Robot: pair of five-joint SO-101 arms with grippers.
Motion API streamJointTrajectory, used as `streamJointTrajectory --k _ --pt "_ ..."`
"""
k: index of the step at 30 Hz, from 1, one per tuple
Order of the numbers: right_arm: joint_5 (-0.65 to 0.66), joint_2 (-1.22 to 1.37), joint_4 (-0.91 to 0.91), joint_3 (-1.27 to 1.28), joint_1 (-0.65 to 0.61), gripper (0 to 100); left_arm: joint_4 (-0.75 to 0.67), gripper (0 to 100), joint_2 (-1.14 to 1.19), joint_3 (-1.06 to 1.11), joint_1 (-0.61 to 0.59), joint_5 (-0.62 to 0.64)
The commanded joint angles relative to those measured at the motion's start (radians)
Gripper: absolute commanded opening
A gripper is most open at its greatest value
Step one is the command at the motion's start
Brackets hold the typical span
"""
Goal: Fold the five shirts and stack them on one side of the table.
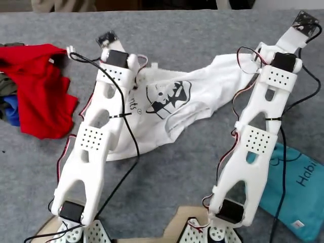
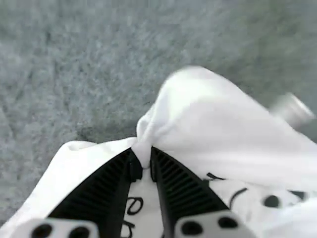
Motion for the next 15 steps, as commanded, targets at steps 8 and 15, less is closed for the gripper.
streamJointTrajectory --k 8,15 --pt "0.008 -0.002 0.003 -0.03 -0.018 0.5 -0.195 11 0.005 0.041 -0.058 0.0" --pt "0.008 -0.002 0.003 -0.03 -0.018 0.5 -0.066 11 0.09 0.04 -0.012 -0.006"
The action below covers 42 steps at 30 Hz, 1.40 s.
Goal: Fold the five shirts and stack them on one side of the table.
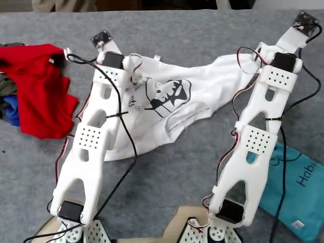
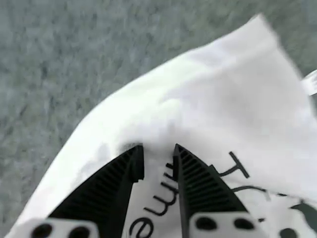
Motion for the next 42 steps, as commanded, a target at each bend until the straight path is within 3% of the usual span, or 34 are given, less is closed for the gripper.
streamJointTrajectory --k 1,4,7,11,19,25,31,38,42 --pt "0.008 -0.002 0.003 -0.03 -0.018 0.5 0.08 11 -0.01 -0.009 0.026 -0.008" --pt "0.008 -0.002 0.003 -0.03 -0.018 0.5 0.135 10 -0.01 0.003 0.034 -0.025" --pt "0.008 -0.002 0.003 -0.03 -0.019 0.5 0.135 1 -0.019 0.058 0.035 -0.091" --pt "0.008 -0.002 0.003 -0.03 -0.019 0.5 0.138 2 -0.065 0.167 0.048 -0.135" --pt "0.008 -0.002 0.0 -0.03 -0.018 0.5 0.137 2 -0.455 0.755 0.14 -0.18" --pt "0.008 -0.002 0.002 -0.03 -0.018 0.5 0.114 2 -0.705 1.094 0.137 -0.181" --pt "0.009 -0.002 0.005 -0.03 -0.018 0.5 0.11 4 -0.806 1.143 0.115 -0.175" --pt "0.009 -0.002 0.005 -0.03 -0.019 0.5 0.117 26 -0.809 1.154 0.115 -0.104" --pt "0.009 -0.002 0.005 -0.03 -0.019 0.5 0.089 27 -0.816 1.074 0.048 -0.1"
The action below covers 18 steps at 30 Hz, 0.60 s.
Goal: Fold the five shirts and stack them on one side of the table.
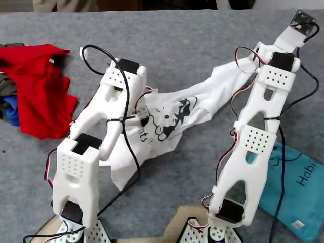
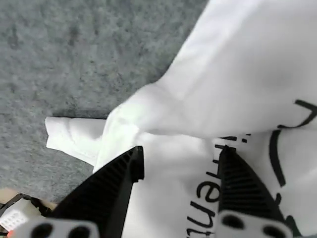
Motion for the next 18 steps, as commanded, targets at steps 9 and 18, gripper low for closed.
streamJointTrajectory --k 9,18 --pt "0.009 -0.002 0.006 -0.03 -0.01 0.5 -0.334 27 0.013 -0.252 -0.163 0.091" --pt "0.038 -0.002 0.006 -0.03 -0.019 0.5 -0.451 27 0.294 -0.336 -0.068 0.176"
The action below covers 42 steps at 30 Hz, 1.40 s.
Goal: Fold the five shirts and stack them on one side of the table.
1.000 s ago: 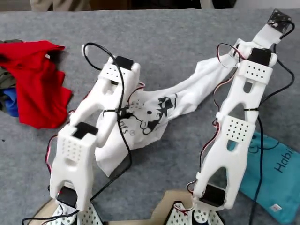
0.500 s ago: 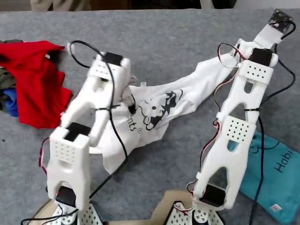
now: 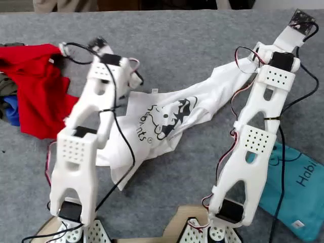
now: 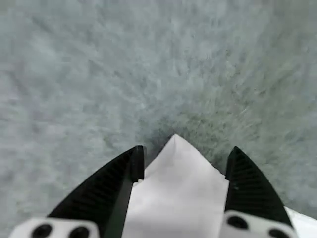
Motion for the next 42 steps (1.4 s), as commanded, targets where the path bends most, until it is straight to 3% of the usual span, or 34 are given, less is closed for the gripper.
streamJointTrajectory --k 1,13,31,39,42 --pt "0.009 -0.002 0.006 -0.03 -0.018 0.5 0.017 27 0.048 -0.115 0.023 0.012" --pt "0.012 -0.002 0.006 -0.03 -0.024 0.5 0.092 8 0.269 -0.454 0.005 0.012" --pt "0.014 0.016 0.0 -0.041 -0.024 0.5 0.272 2 0.285 -0.629 0.043 0.014" --pt "0.021 0.016 0.0 -0.058 -0.062 0.5 0.456 2 0.286 -1.048 -0.009 0.006" --pt "0.078 0.018 0.017 -0.11 -0.104 0.5 0.442 2 0.232 -1.04 -0.037 0.005"
